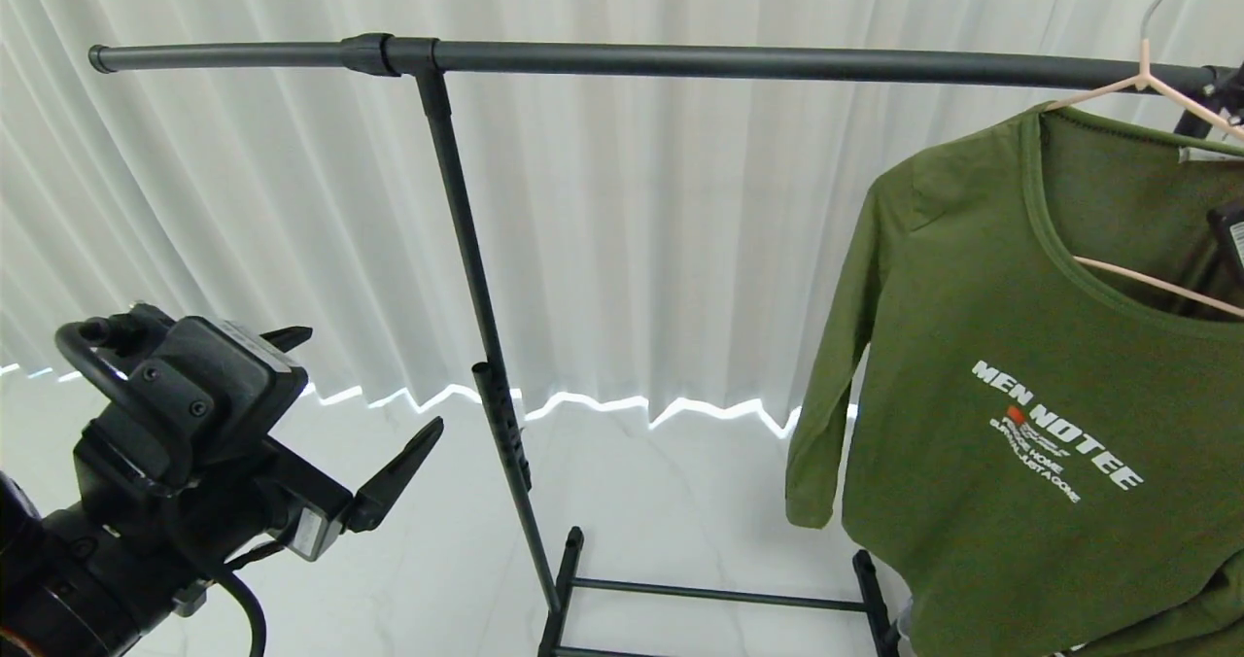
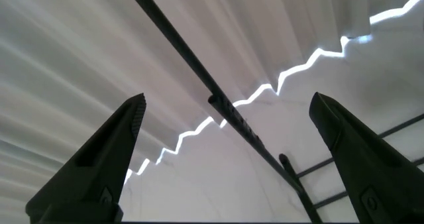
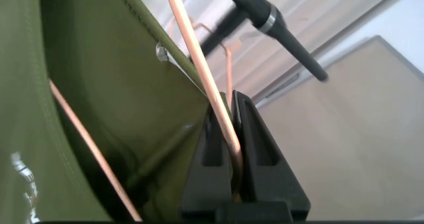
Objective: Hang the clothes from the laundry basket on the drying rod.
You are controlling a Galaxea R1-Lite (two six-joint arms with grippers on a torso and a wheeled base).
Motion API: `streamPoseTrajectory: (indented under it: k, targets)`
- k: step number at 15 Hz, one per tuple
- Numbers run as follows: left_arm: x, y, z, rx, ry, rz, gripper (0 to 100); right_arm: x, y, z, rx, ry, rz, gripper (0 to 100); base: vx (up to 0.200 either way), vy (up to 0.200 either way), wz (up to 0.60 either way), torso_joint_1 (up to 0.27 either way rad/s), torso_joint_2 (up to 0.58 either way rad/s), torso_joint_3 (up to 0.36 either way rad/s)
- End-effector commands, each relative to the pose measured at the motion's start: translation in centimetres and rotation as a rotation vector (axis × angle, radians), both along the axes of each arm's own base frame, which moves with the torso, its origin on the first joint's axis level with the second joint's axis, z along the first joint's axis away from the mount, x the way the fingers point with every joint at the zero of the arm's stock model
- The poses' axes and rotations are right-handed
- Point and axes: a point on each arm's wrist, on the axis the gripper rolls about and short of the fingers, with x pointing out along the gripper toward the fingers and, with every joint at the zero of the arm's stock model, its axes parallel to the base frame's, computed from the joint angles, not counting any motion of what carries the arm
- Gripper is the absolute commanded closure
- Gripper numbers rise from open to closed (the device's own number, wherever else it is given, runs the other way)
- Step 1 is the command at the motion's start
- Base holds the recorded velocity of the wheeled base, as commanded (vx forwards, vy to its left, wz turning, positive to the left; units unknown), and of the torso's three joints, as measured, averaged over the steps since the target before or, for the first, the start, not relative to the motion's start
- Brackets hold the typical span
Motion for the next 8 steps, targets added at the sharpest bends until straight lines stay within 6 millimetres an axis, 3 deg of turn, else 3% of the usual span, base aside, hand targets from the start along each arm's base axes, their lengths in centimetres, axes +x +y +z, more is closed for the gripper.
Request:
streamPoseTrajectory:
  k: [1, 4, 8]
  targets:
    - [0.0, -0.1, -0.1, 0.004, 0.003, -0.003, 0, 0.1, 0.0, -0.3, -0.007, 0.011, -0.003, 100, 0.000, 0.000, 0.00, 0.000, 0.00, 0.000]
    - [0.0, -0.1, 0.0, 0.003, 0.001, -0.003, 0, 0.3, 0.0, -0.7, -0.013, 0.022, -0.008, 100, 0.000, 0.000, 0.00, 0.000, 0.00, 0.000]
    - [0.0, -0.1, 0.1, 0.000, -0.004, -0.005, 0, 3.5, 0.5, -1.8, 0.006, 0.060, -0.058, 100, 0.000, 0.000, 0.00, 0.000, 0.00, 0.000]
